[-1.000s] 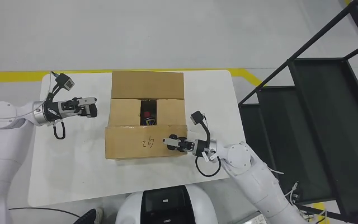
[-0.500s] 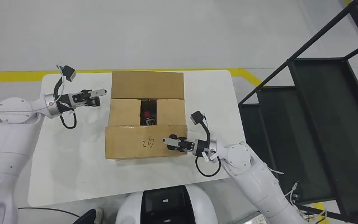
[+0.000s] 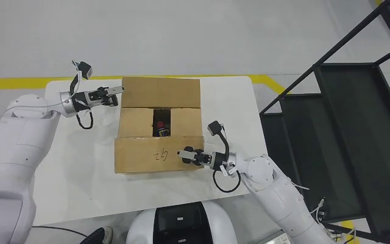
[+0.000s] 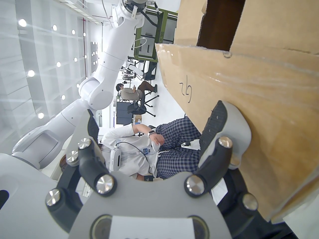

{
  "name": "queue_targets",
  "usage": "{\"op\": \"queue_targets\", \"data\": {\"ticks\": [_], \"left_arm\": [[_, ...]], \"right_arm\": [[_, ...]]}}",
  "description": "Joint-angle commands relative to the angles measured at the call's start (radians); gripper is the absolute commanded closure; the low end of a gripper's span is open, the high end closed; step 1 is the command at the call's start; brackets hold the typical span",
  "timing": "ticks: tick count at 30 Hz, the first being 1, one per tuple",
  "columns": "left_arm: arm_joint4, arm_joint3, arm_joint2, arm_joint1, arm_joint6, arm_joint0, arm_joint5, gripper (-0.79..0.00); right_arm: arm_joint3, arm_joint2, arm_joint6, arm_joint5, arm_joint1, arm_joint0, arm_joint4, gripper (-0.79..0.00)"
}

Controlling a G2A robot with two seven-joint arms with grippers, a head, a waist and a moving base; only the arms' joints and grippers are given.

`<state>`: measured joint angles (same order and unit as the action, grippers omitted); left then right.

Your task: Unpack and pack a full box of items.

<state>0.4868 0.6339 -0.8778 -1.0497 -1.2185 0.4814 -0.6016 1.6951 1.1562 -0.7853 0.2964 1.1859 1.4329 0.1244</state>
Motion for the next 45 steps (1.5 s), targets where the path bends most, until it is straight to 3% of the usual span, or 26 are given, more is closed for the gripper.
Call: {"op": "queue_targets", "data": {"ticks": [1,8,15,27,30,38,45], "left_arm": [[0.000,-0.035,0.017,-0.013,0.011,-0.018,-0.011,-0.785],[-0.012,-0.168,0.060,-0.062,0.049,-0.077,-0.049,-0.785],[0.040,-0.210,0.072,-0.098,0.044,-0.094,-0.044,-0.785],[0.040,-0.210,0.072,-0.098,0.044,-0.094,-0.044,-0.785],[-0.014,-0.192,0.068,-0.089,0.149,-0.079,-0.040,-0.785],[-0.037,-0.130,0.032,-0.072,0.217,-0.044,-0.021,-0.785],[-0.032,-0.130,0.038,-0.090,0.205,-0.035,0.010,-0.785]], "right_arm": [[0.000,0.000,0.000,0.000,0.000,0.000,0.000,-0.785],[0.000,0.000,0.000,0.000,0.000,0.000,0.000,-0.785],[0.000,0.000,0.000,0.000,0.000,0.000,0.000,-0.785],[0.000,0.000,0.000,0.000,0.000,0.000,0.000,-0.785],[0.000,0.000,0.000,0.000,0.000,0.000,0.000,-0.785],[0.000,0.000,0.000,0.000,0.000,0.000,0.000,-0.785],[0.000,0.000,0.000,0.000,0.000,0.000,0.000,-0.785]]}}
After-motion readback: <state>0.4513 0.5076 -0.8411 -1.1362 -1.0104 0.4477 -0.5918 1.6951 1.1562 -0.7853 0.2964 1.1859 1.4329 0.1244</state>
